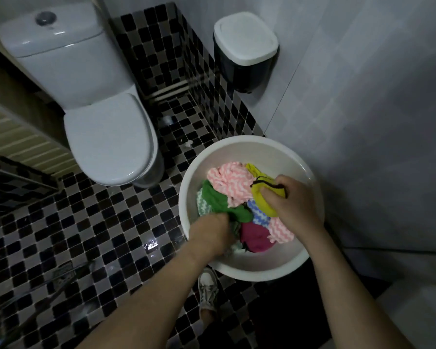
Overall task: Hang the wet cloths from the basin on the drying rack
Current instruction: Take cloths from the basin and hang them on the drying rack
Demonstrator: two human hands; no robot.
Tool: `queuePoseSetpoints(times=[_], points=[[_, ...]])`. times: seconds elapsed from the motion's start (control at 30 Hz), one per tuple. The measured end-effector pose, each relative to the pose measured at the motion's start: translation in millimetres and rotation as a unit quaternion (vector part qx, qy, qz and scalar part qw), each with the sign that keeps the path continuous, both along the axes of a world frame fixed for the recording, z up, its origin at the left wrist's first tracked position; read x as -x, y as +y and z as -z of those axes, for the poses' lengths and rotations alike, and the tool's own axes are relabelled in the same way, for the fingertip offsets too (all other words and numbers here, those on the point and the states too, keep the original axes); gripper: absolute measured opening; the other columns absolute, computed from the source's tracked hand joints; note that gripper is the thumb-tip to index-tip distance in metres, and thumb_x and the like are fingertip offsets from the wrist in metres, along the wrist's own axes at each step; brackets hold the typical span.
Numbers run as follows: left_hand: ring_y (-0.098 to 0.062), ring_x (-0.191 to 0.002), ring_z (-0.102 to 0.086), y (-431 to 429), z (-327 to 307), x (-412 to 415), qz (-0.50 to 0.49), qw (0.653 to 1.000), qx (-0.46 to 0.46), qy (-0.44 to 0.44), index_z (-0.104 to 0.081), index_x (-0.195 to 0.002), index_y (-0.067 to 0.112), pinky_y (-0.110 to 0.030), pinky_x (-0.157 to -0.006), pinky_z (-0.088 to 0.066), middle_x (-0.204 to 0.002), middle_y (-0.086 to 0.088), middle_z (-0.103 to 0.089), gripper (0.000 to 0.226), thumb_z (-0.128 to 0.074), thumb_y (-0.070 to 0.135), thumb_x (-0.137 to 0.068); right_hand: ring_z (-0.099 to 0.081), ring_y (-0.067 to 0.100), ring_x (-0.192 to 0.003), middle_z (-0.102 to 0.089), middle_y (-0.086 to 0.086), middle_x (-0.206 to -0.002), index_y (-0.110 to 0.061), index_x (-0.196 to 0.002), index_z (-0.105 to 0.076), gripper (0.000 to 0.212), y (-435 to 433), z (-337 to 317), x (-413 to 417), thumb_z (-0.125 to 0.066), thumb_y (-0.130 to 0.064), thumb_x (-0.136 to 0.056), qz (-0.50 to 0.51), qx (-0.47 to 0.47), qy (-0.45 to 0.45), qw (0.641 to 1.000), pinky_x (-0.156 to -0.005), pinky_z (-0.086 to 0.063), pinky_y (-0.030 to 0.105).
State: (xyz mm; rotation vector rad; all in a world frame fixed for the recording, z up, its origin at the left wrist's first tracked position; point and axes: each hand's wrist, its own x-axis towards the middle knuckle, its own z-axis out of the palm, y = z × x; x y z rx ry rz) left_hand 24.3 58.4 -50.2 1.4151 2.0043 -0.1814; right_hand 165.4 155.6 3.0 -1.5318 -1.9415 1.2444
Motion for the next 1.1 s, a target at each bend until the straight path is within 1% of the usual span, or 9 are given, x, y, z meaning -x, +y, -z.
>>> queuePoseSetpoints(times=[0.13, 0.27, 0.43, 0.53, 0.63, 0.73, 0.87, 1.0, 1.1], points=[[-0.032, -0.104, -0.065, -5.8, 8.3, -16.8, 0.033, 0.998, 0.031, 0.037, -0.064, -0.11, 0.011, -0.04, -0.082, -0.052, -0.11, -0.011, -0.068, 0.023, -0.058, 0.015, -0.089, -0.044, 0.003, -0.056, -0.05, -0.005, -0.058, -0.011, -0.07, -0.059, 0.023, -15.0, 17.2, -2.8, -0.068, -0.022, -0.089, -0.064, 0.036, -0.011, 0.997, -0.057, -0.035, 0.018], [-0.02, -0.086, -0.069, -1.3, -0.1, 2.4, -0.112, 0.981, -0.113, -0.107, -0.076, -0.09, 0.016, -0.028, -0.075, -0.051, -0.091, -0.003, -0.074, 0.014, -0.063, 0.02, -0.087, -0.049, 0.006, -0.041, -0.055, -0.001, -0.071, -0.018, -0.091, -0.059, 0.009, -20.5, 24.5, -11.6, -0.057, -0.024, -0.096, -0.028, 0.116, -0.003, 0.993, -0.044, -0.042, 0.022], [-0.006, -0.074, -0.061, 3.9, -53.4, 15.4, -0.391, 0.76, -0.225, -0.467, -0.07, -0.081, 0.012, -0.022, -0.076, -0.05, -0.076, 0.005, -0.067, 0.018, -0.061, -0.001, -0.089, -0.063, 0.015, -0.098, -0.066, 0.0, -0.109, -0.017, -0.105, -0.068, 0.018, -17.1, 13.2, -11.8, -0.055, -0.012, -0.095, -0.004, 0.097, 0.037, 0.995, -0.084, -0.049, 0.032], [-0.015, -0.066, -0.051, 1.5, -65.7, 17.4, -0.419, 0.682, -0.223, -0.556, -0.063, -0.083, 0.014, -0.031, -0.07, -0.044, -0.066, 0.002, -0.056, 0.017, -0.054, 0.003, -0.094, -0.059, 0.007, -0.106, -0.065, -0.011, -0.119, -0.028, -0.099, -0.072, 0.015, -18.3, -7.5, -4.2, -0.061, -0.027, -0.09, 0.004, 0.185, 0.116, 0.976, -0.073, -0.049, 0.03], [-0.014, -0.058, -0.048, -1.8, -77.6, 19.0, -0.386, 0.663, -0.24, -0.595, -0.059, -0.09, 0.01, -0.027, -0.061, -0.043, -0.062, -0.001, -0.051, 0.009, -0.056, 0.002, -0.093, -0.059, 0.001, -0.105, -0.064, -0.023, -0.118, -0.044, -0.107, -0.068, 0.026, -19.4, -26.2, 2.7, -0.066, -0.053, -0.082, -0.071, 0.191, 0.125, 0.971, -0.075, -0.047, 0.025], [-0.017, -0.064, -0.062, -6.6, -92.1, 23.3, -0.379, 0.668, -0.273, -0.58, -0.059, -0.093, 0.004, -0.027, -0.066, -0.054, -0.064, -0.003, -0.064, 0.017, -0.058, -0.012, -0.087, -0.061, -0.012, -0.093, -0.069, -0.029, -0.09, -0.039, -0.088, -0.068, 0.01, -22.3, -44.7, 15.6, -0.071, -0.031, -0.086, -0.066, 0.087, 0.121, 0.987, -0.081, -0.044, 0.012], [-0.025, -0.08, -0.065, -18.4, -113.6, 38.1, -0.396, 0.665, -0.286, -0.565, -0.062, -0.116, 0.005, -0.04, -0.086, -0.055, -0.069, -0.007, -0.063, 0.039, -0.065, -0.01, -0.081, -0.063, -0.003, -0.097, -0.07, -0.013, -0.097, -0.021, -0.101, -0.075, 0.014, -28.0, -67.7, 31.9, -0.069, -0.025, -0.088, -0.1, 0.019, 0.12, 0.988, -0.087, -0.046, 0.011], [-0.033, -0.097, -0.067, -33.9, -139.4, 58.5, -0.39, 0.654, -0.268, -0.59, -0.065, -0.115, -0.001, -0.042, -0.093, -0.053, -0.103, -0.025, -0.069, 0.037, -0.068, 0.01, -0.08, -0.068, 0.002, -0.089, -0.075, -0.009, -0.092, -0.018, -0.101, -0.076, 0.019, -31.6, -94.1, 52.9, -0.066, -0.03, -0.091, -0.159, 0.007, 0.129, 0.979, -0.081, -0.052, 0.021], [-0.029, -0.091, -0.066, -47.9, -158.0, 72.3, -0.425, 0.628, -0.344, -0.553, -0.069, -0.102, -0.002, -0.039, -0.085, -0.055, -0.099, -0.019, -0.07, 0.027, -0.068, 0.014, -0.08, -0.068, 0.005, -0.09, -0.075, -0.01, -0.092, -0.02, -0.101, -0.076, 0.027, -36.5, -111.6, 75.3, -0.061, -0.041, -0.092, -0.196, -0.001, 0.107, 0.975, -0.086, -0.054, 0.034]])
